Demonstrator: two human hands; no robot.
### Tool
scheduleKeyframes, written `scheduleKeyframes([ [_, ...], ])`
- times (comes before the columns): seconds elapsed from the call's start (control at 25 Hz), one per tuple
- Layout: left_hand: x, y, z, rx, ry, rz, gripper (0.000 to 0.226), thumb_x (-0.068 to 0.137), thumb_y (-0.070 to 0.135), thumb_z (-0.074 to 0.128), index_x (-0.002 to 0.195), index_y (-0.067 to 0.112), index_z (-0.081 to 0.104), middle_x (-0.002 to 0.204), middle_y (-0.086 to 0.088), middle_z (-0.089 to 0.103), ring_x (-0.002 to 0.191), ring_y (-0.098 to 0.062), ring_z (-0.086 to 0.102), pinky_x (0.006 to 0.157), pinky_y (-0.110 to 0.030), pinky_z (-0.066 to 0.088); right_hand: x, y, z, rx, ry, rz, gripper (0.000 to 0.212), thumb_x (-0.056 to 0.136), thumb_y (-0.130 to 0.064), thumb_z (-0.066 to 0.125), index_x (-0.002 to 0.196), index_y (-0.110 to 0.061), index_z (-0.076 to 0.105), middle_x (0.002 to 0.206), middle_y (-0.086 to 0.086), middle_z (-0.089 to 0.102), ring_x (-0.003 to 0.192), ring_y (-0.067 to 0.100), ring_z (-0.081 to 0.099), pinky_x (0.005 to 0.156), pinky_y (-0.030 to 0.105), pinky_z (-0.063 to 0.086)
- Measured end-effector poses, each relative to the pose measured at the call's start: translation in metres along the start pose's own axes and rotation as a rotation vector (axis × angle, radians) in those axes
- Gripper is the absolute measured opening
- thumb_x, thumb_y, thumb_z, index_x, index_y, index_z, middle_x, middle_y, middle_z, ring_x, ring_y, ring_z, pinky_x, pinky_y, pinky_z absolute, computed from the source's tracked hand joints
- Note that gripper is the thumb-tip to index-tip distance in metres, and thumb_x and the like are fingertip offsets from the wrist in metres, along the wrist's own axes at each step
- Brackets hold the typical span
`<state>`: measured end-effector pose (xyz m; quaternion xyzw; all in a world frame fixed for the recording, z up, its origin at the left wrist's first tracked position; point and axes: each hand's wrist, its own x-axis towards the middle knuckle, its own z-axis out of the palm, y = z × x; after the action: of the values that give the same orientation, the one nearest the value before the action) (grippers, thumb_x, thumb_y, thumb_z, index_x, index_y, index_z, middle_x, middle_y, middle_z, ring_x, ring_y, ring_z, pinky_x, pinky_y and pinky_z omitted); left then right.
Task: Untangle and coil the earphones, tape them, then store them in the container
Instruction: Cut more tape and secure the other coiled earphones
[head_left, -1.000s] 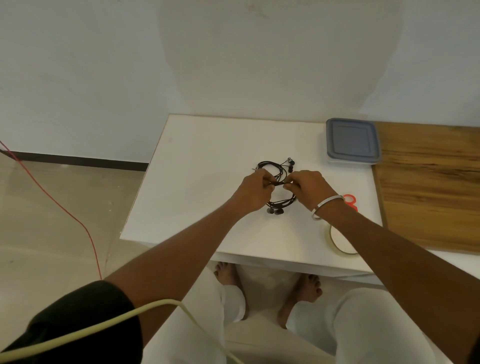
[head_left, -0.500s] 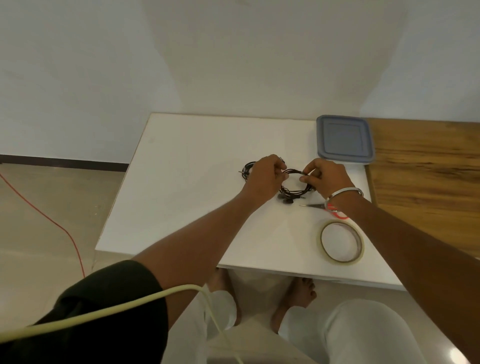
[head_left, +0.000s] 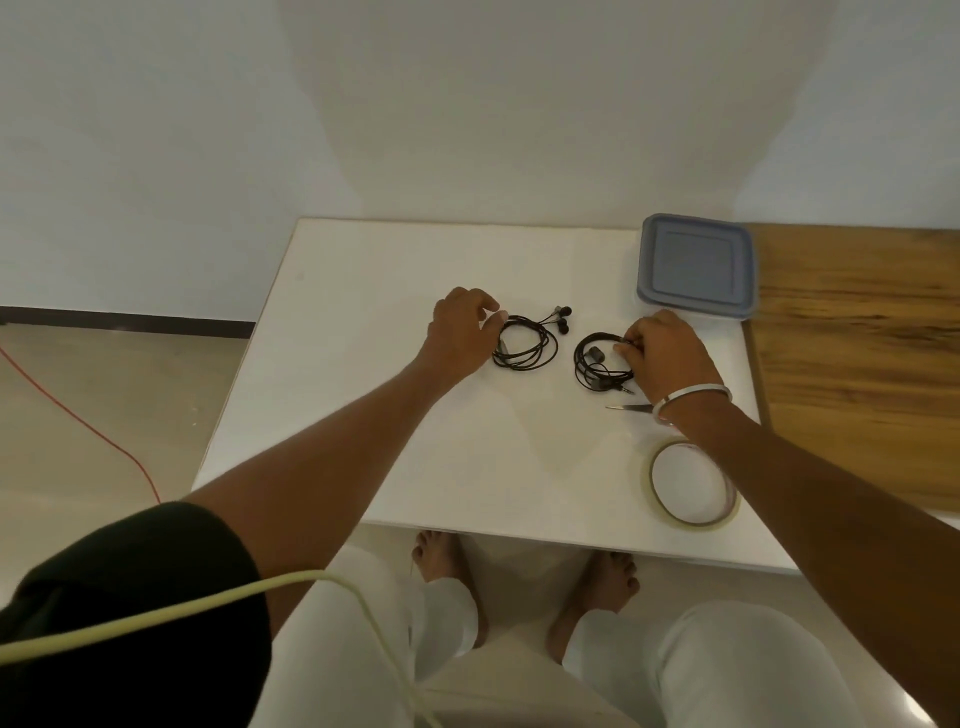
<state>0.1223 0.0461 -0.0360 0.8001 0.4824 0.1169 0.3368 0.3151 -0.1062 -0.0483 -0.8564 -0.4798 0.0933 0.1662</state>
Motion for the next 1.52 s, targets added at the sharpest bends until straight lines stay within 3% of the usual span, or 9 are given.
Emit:
scheduleKeyframes([
  [0.2, 0.01, 0.018, 0.01, 0.187, -0.1, -0.022, 0.04, 0.088, 0.03, 0.065, 0.12, 0.008, 0.056, 0.123, -0.011, 0.052, 0.119, -0.027, 0.047, 0.101, -0.043, 0.042, -0.01, -0.005, -0.001, -0.004, 0.17, -0.088, 0.035, 0.099, -0.027, 0.036, 0.101, -0.003, 0.063, 0.101, 0.014, 0.059, 0.093, 0.027, 0.056, 0.085, 0.038, 0.048],
  [0.36, 0.011, 0.023, 0.017, 0.31, -0.119, -0.021, 0.027, 0.092, 0.021, 0.059, 0.113, 0.004, 0.058, 0.114, -0.013, 0.061, 0.11, -0.028, 0.055, 0.09, -0.04, 0.049, -0.014, 0.001, -0.005, 0.011, 0.215, -0.13, 0.03, 0.099, -0.02, 0.038, 0.098, -0.005, 0.063, 0.1, 0.013, 0.057, 0.089, 0.025, 0.056, 0.081, 0.039, 0.049],
  [0.56, -0.001, 0.024, 0.023, 0.504, -0.066, 0.061, 0.023, 0.093, 0.007, 0.049, 0.116, 0.003, 0.047, 0.118, -0.013, 0.052, 0.111, -0.028, 0.049, 0.085, -0.034, 0.041, -0.015, 0.011, -0.007, 0.002, 0.205, -0.134, 0.027, 0.098, -0.018, 0.04, 0.099, -0.008, 0.065, 0.102, 0.01, 0.053, 0.093, 0.025, 0.054, 0.08, 0.039, 0.044],
  [0.68, -0.005, 0.024, 0.015, 0.387, -0.071, 0.055, 0.017, 0.093, 0.0, 0.043, 0.109, 0.006, 0.041, 0.103, -0.013, 0.057, 0.095, -0.029, 0.053, 0.079, -0.036, 0.04, -0.023, 0.016, -0.006, -0.04, 0.184, -0.163, 0.026, 0.098, -0.02, 0.04, 0.099, -0.011, 0.065, 0.103, 0.008, 0.052, 0.095, 0.024, 0.052, 0.079, 0.036, 0.033],
  [0.8, -0.008, 0.02, 0.002, 0.095, -0.119, 0.04, 0.008, 0.097, 0.005, 0.04, 0.104, 0.007, 0.04, 0.092, -0.013, 0.06, 0.081, -0.031, 0.057, 0.076, -0.038, 0.046, -0.032, 0.019, -0.007, -0.039, 0.167, -0.186, 0.024, 0.097, -0.019, 0.043, 0.1, -0.012, 0.065, 0.102, 0.007, 0.051, 0.093, 0.024, 0.051, 0.078, 0.036, 0.033],
  [0.88, -0.012, 0.016, -0.004, -0.102, -0.125, 0.03, 0.012, 0.098, 0.009, 0.041, 0.109, 0.006, 0.045, 0.092, -0.015, 0.065, 0.073, -0.022, 0.06, 0.064, -0.023, 0.05, -0.037, 0.021, -0.008, -0.054, 0.121, -0.201, 0.022, 0.096, -0.018, 0.046, 0.1, -0.009, 0.066, 0.101, 0.008, 0.052, 0.091, 0.025, 0.051, 0.076, 0.036, 0.035],
  [1.0, -0.017, 0.011, -0.008, -0.243, -0.142, -0.045, 0.013, 0.096, 0.012, 0.045, 0.107, 0.015, 0.048, 0.086, -0.004, 0.068, 0.066, -0.01, 0.059, 0.044, -0.007, 0.039, -0.045, 0.022, -0.009, -0.06, 0.051, -0.204, 0.021, 0.095, -0.018, 0.047, 0.099, -0.01, 0.065, 0.1, 0.007, 0.053, 0.09, 0.025, 0.052, 0.076, 0.035, 0.035],
  [1.28, -0.026, -0.015, -0.009, 0.011, -0.006, -0.174, 0.023, 0.091, 0.003, 0.047, 0.112, 0.004, 0.055, 0.107, -0.012, 0.058, 0.086, -0.021, 0.053, 0.062, -0.024, 0.039, -0.06, 0.025, -0.007, -0.082, -0.082, -0.238, 0.016, 0.093, -0.025, 0.051, 0.098, -0.017, 0.063, 0.098, 0.0, 0.054, 0.089, 0.02, 0.054, 0.073, 0.032, 0.037],
  [1.52, -0.032, -0.022, -0.009, 0.21, 0.038, -0.172, 0.032, 0.084, -0.001, 0.047, 0.115, 0.006, 0.053, 0.118, -0.012, 0.051, 0.112, -0.029, 0.048, 0.08, -0.033, 0.037, -0.068, 0.028, -0.017, -0.193, -0.325, -0.327, 0.031, 0.085, -0.056, 0.051, 0.09, -0.027, 0.059, 0.084, -0.014, 0.046, 0.082, 0.012, 0.051, 0.078, 0.027, 0.03],
])
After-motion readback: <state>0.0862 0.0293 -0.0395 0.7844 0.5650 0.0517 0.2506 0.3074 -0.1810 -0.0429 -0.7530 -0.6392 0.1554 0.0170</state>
